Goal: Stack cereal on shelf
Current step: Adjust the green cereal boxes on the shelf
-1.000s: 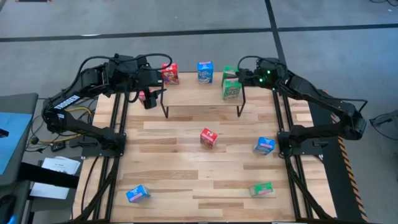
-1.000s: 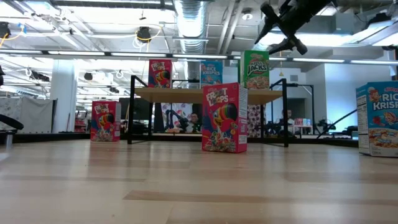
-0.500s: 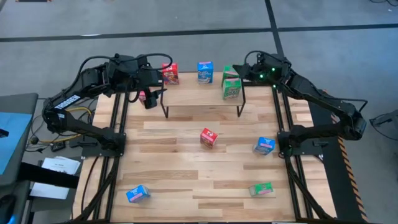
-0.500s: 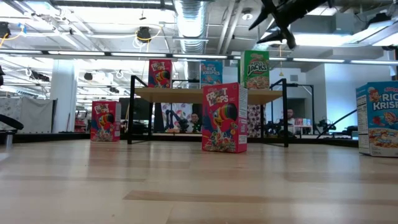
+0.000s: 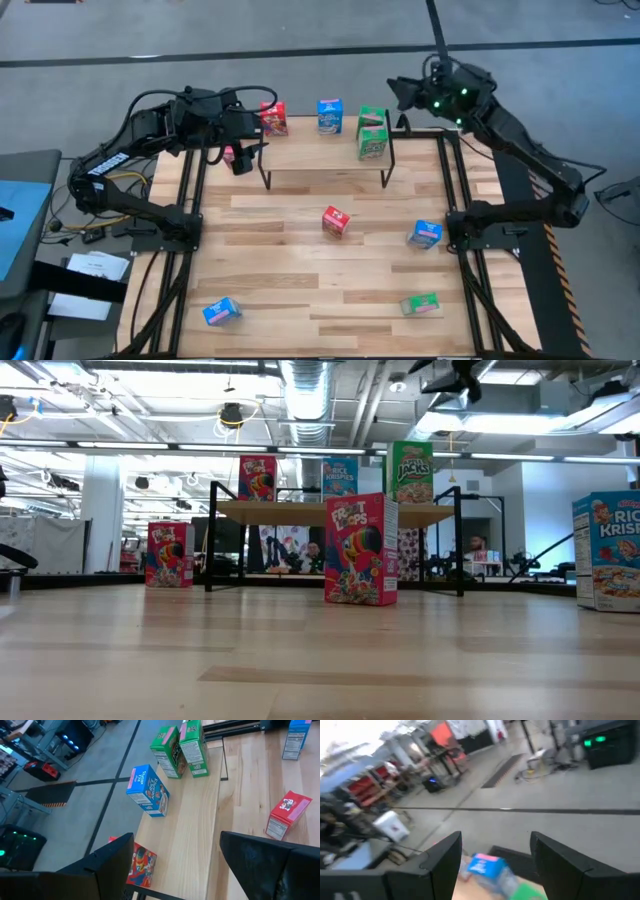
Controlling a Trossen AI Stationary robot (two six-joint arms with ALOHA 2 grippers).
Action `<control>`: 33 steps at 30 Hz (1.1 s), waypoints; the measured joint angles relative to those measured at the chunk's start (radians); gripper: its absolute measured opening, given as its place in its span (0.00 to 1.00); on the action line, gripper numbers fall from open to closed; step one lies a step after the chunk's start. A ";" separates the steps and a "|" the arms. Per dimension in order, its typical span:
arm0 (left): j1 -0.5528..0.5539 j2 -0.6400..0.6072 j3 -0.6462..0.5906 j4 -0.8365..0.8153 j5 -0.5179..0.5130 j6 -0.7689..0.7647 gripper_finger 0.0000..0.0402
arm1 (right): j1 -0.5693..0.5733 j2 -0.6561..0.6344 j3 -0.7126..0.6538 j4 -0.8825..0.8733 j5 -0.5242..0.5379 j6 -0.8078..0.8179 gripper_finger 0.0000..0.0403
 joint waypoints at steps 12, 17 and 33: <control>0.052 0.000 0.000 0.000 -0.088 -0.184 0.71 | -0.131 0.235 0.299 -0.474 -0.254 -0.067 0.65; 0.062 0.000 0.000 -0.009 -0.087 -0.263 0.71 | -0.136 0.302 0.353 -0.612 -0.334 -0.124 0.65; 0.062 0.000 0.000 -0.008 -0.087 -0.340 0.71 | -0.113 0.332 0.363 -0.741 -0.434 -0.214 0.65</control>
